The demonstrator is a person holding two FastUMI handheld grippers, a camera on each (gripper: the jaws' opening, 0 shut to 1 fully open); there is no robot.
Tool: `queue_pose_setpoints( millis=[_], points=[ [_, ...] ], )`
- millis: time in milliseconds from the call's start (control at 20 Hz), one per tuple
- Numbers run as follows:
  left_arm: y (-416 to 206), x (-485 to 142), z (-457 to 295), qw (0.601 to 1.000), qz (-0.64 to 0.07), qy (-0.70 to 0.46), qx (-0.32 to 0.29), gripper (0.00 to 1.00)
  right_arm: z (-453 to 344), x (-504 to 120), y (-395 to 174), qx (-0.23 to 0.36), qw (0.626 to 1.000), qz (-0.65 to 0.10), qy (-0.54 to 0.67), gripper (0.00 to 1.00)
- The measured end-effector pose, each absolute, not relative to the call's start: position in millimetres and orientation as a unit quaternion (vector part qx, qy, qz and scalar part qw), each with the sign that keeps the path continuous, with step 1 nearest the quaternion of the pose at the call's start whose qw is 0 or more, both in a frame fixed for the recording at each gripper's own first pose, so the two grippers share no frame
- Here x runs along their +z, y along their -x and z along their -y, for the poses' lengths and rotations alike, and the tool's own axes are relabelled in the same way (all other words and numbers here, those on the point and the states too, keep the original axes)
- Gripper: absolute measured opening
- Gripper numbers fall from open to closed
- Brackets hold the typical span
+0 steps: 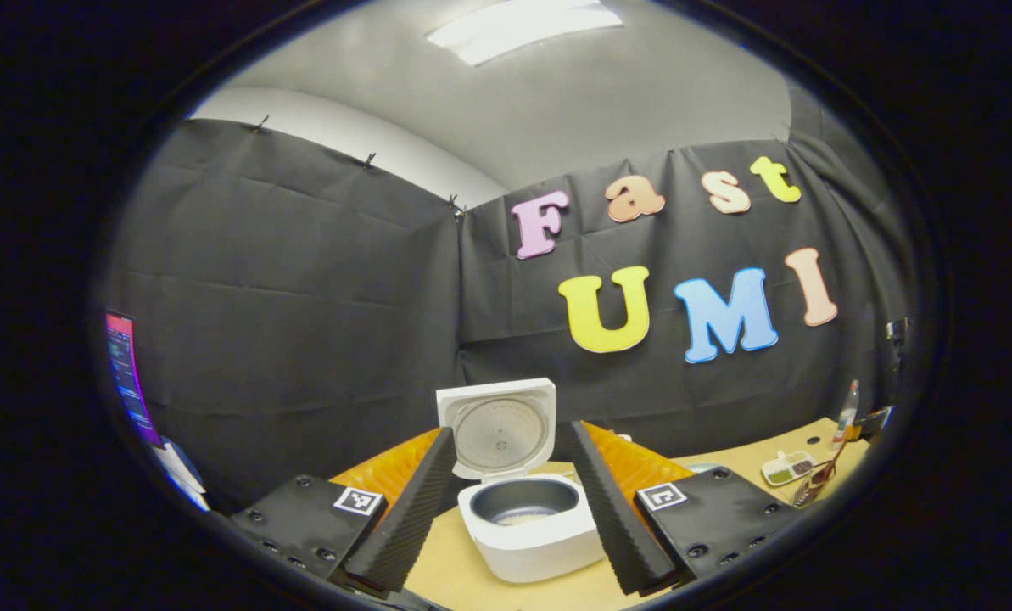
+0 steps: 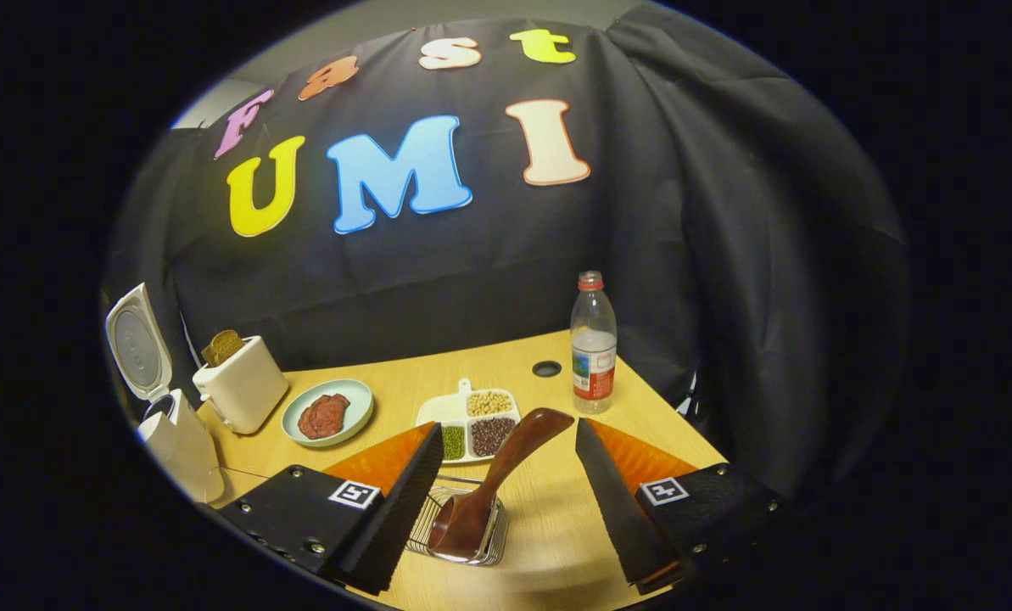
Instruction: Close the left gripper, press the button to open the rice cooker; take a wooden spoon from the chopstick holder with the right hand, scoop a spoonful of rice and pour it into the rice cooker, then put the wooden spoon back into the chopstick holder.
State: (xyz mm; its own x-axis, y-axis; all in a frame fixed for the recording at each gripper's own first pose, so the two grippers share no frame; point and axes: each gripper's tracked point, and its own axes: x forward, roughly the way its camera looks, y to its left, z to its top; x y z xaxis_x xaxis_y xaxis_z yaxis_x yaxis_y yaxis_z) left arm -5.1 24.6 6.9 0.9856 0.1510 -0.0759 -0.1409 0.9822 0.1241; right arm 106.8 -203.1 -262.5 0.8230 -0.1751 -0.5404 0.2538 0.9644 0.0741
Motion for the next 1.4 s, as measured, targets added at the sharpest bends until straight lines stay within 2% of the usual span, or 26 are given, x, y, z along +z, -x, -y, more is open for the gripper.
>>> queue_pose_setpoints(
  millis=[100,150,200,250,300,400,450,500,550,600,700,800,1400],
  points=[
    [9,5,-29,0.994,-0.048,-0.061,0.081,0.97,203,-275,-110,-0.114,0.944,-0.295,-0.091,0.88],
    [10,4,-31,0.993,-0.049,-0.063,0.083,0.94,202,-281,-112,-0.111,0.941,-0.305,-0.099,0.87],
    [11,4,-33,0.993,-0.051,-0.065,0.086,0.97,202,-285,-113,-0.115,0.938,-0.312,-0.102,0.87],
    [11,3,-34,0.993,-0.052,-0.065,0.087,0.97,206,-289,-116,-0.121,0.936,-0.314,-0.103,0.57],
    [12,3,-35,0.993,-0.052,-0.066,0.089,0.97,203,-290,-118,-0.113,0.934,-0.319,-0.112,0.45],
    [12,-1,-38,0.992,-0.055,-0.062,0.091,0.97,199,-292,-115,-0.105,0.93,-0.331,-0.121,0.48],
    [12,-3,-39,0.992,-0.057,-0.059,0.092,0.97,201,-294,-120,-0.11,0.929,-0.328,-0.129,0.37],
    [13,-6,-41,0.992,-0.06,-0.057,0.093,0.9,196,-290,-117,-0.099,0.928,-0.332,-0.141,0.26],
    [12,-8,-44,0.992,-0.062,-0.055,0.095,0.92,191,-288,-121,-0.092,0.927,-0.329,-0.155,0.25],
    [14,-10,-45,0.992,-0.063,-0.053,0.097,0.94,187,-288,-120,-0.086,0.927,-0.332,-0.151,0.18],
    [14,-12,-48,0.992,-0.066,-0.046,0.097,0.97,179,-276,-117,-0.073,0.935,-0.323,-0.129,0.18],
    [12,-14,-49,0.993,-0.067,-0.036,0.095,0.94,170,-263,-113,-0.06,0.939,-0.314,-0.123,0.18],
    [-8,-14,-53,0.996,-0.061,-0.016,0.058,0.97,124,-167,-105,-0.024,0.965,-0.237,-0.108,0.18]
  ],
)
